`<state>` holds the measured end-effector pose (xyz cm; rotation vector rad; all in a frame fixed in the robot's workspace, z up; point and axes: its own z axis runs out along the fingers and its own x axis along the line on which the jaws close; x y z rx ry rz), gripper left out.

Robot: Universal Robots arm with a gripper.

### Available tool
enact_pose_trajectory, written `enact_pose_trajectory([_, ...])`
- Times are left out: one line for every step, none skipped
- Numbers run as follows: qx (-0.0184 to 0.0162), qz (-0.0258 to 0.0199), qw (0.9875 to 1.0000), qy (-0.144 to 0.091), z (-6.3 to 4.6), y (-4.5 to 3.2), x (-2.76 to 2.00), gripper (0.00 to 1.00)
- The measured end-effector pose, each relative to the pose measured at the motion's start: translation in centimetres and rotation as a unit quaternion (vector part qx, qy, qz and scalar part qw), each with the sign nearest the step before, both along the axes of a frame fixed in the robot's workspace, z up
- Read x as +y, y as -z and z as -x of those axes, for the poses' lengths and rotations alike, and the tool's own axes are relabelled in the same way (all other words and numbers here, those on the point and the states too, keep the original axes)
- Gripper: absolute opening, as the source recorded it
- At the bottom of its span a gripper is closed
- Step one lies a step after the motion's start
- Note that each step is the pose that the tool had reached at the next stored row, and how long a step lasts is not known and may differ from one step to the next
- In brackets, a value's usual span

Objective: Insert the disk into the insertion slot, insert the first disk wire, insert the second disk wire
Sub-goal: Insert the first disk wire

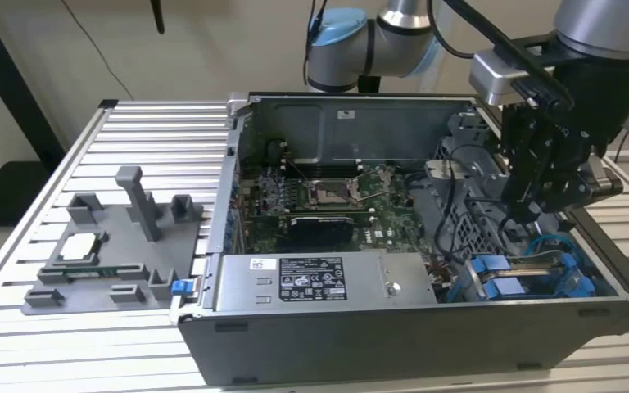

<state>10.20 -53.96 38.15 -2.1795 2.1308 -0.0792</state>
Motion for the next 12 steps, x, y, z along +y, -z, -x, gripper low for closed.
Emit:
enact_pose_trajectory([-0.0001, -0.0002, 1.0000, 0.000, 0.00, 0.02, 0.00, 1.00])
enact_pose_trajectory([-0.0001, -0.0004, 1.0000, 0.000, 0.00, 0.03, 0.00, 1.00])
enact_pose_trajectory([-0.0001, -0.0007, 1.0000, 0.000, 0.00, 0.04, 0.00, 0.00])
enact_pose_trajectory([-0.0001, -0.0011, 1.0000, 0.000, 0.00, 0.05, 0.00, 0.00])
enact_pose_trajectory([-0.0001, -0.0014, 1.0000, 0.000, 0.00, 0.06, 0.00, 0.00])
enact_pose_trajectory([-0.0001, -0.0015, 1.0000, 0.000, 0.00, 0.06, 0.00, 0.00])
enact_pose_trajectory([-0.0001, -0.0016, 1.0000, 0.000, 0.00, 0.06, 0.00, 0.00])
enact_pose_trajectory([-0.0001, -0.0016, 1.0000, 0.000, 0.00, 0.05, 0.00, 0.00])
enact_pose_trajectory([-0.0001, -0.0022, 1.0000, 0.000, 0.00, 0.05, 0.00, 0.00])
enact_pose_trajectory([-0.0001, -0.0027, 1.0000, 0.000, 0.00, 0.05, 0.00, 0.00])
enact_pose_trajectory([-0.0001, -0.0028, 1.0000, 0.000, 0.00, 0.05, 0.00, 0.00])
enact_pose_trajectory([-0.0001, -0.0030, 1.0000, 0.000, 0.00, 0.06, 0.00, 0.00])
